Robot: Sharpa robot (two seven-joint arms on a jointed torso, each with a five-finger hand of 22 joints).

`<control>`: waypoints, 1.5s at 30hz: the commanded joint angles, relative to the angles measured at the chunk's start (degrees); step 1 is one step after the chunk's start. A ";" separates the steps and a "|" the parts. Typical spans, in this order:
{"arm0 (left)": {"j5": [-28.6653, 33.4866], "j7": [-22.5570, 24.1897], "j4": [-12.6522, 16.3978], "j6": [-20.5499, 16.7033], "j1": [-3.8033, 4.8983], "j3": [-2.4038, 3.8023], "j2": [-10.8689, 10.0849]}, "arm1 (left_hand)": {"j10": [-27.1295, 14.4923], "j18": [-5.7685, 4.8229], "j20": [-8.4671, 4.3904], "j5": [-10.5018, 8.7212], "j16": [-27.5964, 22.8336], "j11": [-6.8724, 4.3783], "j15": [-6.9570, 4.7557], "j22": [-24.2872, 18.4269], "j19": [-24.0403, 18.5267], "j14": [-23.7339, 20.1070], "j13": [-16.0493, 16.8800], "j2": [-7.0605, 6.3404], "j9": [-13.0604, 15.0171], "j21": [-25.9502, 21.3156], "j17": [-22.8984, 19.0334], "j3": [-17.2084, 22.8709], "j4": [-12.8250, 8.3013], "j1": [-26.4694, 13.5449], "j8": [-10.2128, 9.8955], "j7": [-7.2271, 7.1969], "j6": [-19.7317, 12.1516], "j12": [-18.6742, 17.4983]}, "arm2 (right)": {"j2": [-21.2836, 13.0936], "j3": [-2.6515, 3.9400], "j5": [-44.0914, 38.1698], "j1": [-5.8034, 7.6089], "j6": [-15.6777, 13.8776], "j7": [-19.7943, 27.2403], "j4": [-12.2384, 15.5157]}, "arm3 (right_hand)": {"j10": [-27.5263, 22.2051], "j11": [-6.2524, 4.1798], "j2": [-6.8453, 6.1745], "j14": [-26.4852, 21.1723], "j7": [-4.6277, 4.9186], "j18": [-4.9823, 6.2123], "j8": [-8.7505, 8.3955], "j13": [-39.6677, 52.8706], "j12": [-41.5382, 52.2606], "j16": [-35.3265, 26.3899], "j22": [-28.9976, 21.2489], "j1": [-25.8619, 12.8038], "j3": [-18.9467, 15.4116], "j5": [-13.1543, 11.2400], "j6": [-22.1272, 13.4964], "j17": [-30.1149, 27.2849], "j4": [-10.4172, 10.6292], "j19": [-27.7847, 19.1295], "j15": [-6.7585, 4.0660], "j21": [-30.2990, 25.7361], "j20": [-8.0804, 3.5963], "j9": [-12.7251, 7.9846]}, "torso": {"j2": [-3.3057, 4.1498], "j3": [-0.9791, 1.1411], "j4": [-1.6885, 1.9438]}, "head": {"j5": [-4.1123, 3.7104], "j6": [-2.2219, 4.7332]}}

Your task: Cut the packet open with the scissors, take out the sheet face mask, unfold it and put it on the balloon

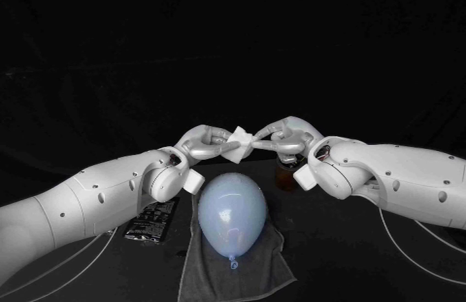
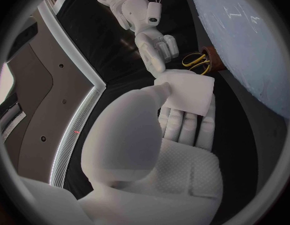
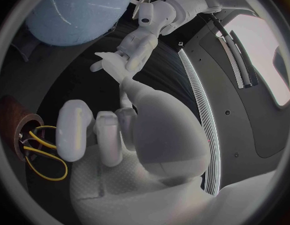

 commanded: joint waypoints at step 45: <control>3.87 -9.67 6.08 -4.73 0.34 0.08 -6.93 | -2.80 4.44 -9.35 0.18 38.88 -3.84 -6.43 14.91 22.19 14.56 8.08 8.28 -0.24 22.92 16.48 -21.03 7.39 -8.02 2.93 -3.01 0.30 22.03 | -0.13 0.08 3.09 0.16 -5.82 0.53 -1.55 | 2.13 -0.59 -0.04 6.06 -0.23 -0.23 1.40 9.53 0.77 0.24 10.36 -0.71 1.34 0.14 -0.65 15.09 -0.47 0.10 -0.37 0.03 -0.41 0.51 | 0.01 -0.09 0.06 | -0.87 0.02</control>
